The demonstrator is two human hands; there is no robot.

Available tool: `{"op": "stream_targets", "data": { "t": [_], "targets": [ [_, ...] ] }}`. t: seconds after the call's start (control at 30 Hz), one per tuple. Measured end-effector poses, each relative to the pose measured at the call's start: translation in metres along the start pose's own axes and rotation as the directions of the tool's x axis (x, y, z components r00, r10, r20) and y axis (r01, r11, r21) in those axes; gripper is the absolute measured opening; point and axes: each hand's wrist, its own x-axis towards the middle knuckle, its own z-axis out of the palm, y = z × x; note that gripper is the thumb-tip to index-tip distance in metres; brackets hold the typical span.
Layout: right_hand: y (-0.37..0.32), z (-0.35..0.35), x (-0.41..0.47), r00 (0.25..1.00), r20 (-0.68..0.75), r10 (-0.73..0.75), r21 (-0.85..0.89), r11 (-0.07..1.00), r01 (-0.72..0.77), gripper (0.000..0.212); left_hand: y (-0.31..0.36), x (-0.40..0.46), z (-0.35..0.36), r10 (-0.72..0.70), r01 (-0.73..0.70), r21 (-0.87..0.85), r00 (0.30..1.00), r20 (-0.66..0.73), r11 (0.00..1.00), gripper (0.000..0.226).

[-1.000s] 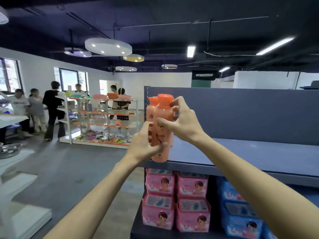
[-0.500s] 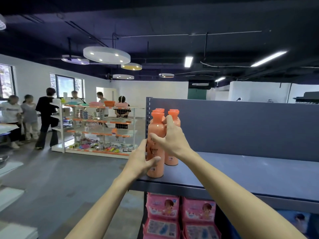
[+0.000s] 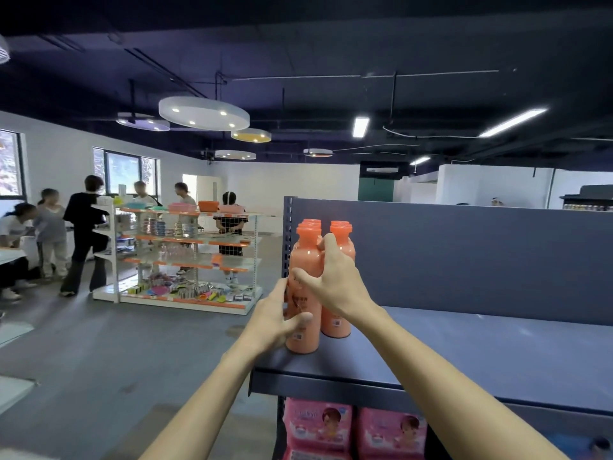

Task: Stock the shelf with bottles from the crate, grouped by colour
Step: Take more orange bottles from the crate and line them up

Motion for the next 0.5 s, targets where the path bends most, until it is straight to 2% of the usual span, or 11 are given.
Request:
{"op": "stream_targets", "data": {
  "t": [0.13,0.27,0.5],
  "targets": [
    [0.0043,0.0048,0.002,1.0,-0.026,-0.006,-0.023,1.0,0.006,0.043,-0.0038,0.0027,0.0005,0.022,-0.021,-0.012,1.0,0.005,1.0,0.087],
    [0.0075,0.0073,0.0033,0.999,-0.03,-0.023,-0.021,1.0,0.022,0.042,-0.005,0.0042,0.0022,0.016,-0.016,0.003,1.0,-0.001,1.0,0.065],
    [0.0034,0.0072,0.001,1.0,-0.024,0.005,-0.019,1.0,-0.006,0.043,0.0018,0.0011,0.0013,-0.024,0.023,0.033,1.0,0.011,0.999,0.063]
  ]
}}
